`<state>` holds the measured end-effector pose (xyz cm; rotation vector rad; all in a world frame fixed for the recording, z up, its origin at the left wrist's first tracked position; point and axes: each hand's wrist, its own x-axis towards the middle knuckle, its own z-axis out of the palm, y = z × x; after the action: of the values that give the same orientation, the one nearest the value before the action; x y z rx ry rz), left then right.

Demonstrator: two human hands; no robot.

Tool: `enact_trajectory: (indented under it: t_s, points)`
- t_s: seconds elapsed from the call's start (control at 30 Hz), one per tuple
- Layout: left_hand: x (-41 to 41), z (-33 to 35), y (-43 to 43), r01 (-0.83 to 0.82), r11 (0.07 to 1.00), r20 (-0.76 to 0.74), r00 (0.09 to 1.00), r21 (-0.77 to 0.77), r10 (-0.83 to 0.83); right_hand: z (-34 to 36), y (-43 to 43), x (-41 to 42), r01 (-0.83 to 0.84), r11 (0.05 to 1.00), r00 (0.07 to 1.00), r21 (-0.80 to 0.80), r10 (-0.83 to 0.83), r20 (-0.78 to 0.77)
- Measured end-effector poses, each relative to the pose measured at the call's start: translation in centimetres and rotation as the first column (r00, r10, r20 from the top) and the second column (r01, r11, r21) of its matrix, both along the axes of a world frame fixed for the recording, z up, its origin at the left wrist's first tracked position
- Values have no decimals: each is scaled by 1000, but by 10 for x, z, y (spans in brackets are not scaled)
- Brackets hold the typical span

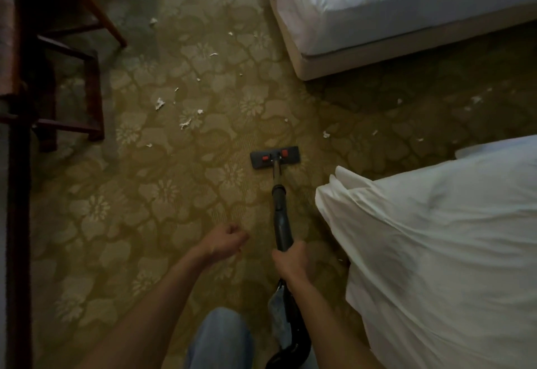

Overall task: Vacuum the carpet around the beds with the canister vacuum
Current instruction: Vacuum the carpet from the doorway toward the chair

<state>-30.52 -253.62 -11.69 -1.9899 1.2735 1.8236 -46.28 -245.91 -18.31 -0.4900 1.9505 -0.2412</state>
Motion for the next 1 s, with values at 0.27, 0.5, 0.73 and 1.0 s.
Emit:
enact_trajectory:
  t_s: [0.27,0.5,0.73,1.0]
  points:
    - [20,-18,-52,181,983,-65,981,-4,-181,-5,-15,50,148,989,988,2,-148,-46]
    - [50,-16,-120,349,937,-82,934,-10,-349,1,-41,83,239,971,968,-15,-239,-72]
    - [50,-16,-159,439,897,-93,892,-49,-442,-2,-67,73,240,971,968,7,-238,-81]
    - [20,-19,-177,490,871,-60,869,-30,-491,7,-83,30,219,976,970,1,-218,-105]
